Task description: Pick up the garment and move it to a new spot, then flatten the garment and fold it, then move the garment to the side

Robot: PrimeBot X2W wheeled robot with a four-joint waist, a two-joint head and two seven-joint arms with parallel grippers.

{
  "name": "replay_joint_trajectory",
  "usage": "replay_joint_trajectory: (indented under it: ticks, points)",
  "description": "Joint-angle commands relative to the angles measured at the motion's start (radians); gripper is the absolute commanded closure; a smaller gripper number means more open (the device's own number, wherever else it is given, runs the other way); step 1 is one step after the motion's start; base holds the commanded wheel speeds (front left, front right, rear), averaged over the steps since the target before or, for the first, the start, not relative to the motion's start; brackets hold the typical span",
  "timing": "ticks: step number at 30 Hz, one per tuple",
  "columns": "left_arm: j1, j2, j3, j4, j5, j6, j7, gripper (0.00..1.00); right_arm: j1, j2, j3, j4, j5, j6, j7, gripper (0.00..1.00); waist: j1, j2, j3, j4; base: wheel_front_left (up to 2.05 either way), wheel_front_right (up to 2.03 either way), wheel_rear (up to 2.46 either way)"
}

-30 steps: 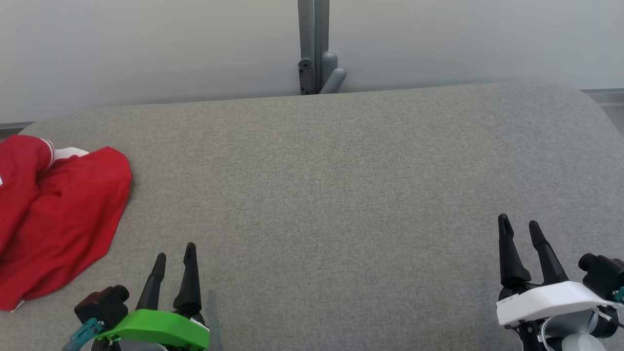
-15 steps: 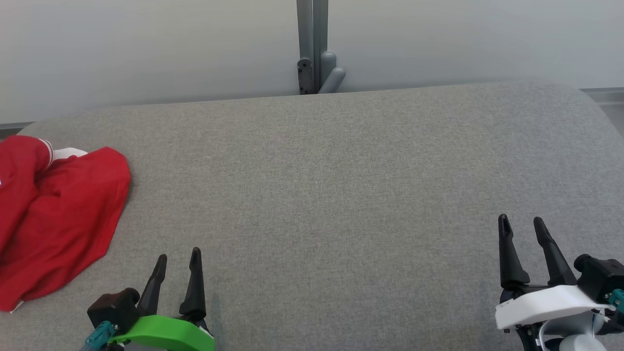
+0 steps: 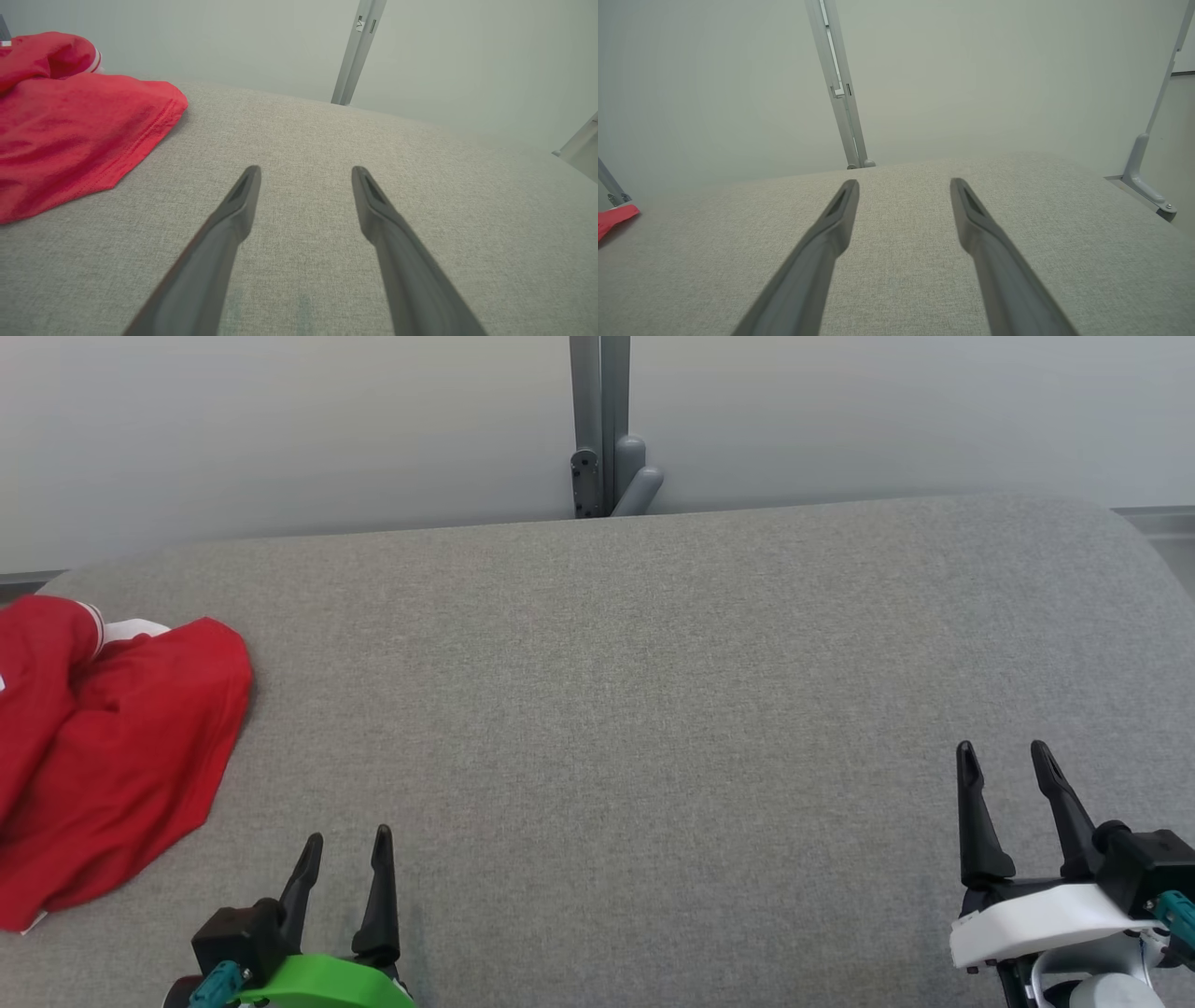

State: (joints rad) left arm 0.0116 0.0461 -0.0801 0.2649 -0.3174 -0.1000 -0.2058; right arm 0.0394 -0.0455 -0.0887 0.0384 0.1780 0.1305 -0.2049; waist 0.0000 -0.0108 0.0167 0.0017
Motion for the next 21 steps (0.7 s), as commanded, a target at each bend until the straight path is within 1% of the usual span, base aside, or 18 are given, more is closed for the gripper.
replay_joint_trajectory:
  ticks: [1, 8, 21]
  points:
    - [0.007, 0.006, 0.001, 0.004, 0.019, 0.003, -0.01, 0.0, -0.001, -0.006, -0.002, -0.011, -0.02, 0.0, -0.012, 0.0, 0.0, 0.0084, 0.0, 0.001, 0.0, 0.0, 0.0]
    - [-0.001, 0.006, -0.002, 0.03, 0.064, 0.005, -0.024, 0.0, -0.001, -0.006, 0.002, 0.002, -0.048, 0.0, -0.025, 0.0, 0.0, 0.009, 0.002, 0.002, 0.0, 0.0, 0.0]
    - [0.013, 0.007, -0.005, 0.023, 0.139, 0.017, -0.048, 0.0, -0.001, -0.007, -0.003, 0.021, -0.131, 0.0, -0.05, 0.0, 0.0, 0.0101, 0.003, 0.01, 0.0, 0.0, 0.0]
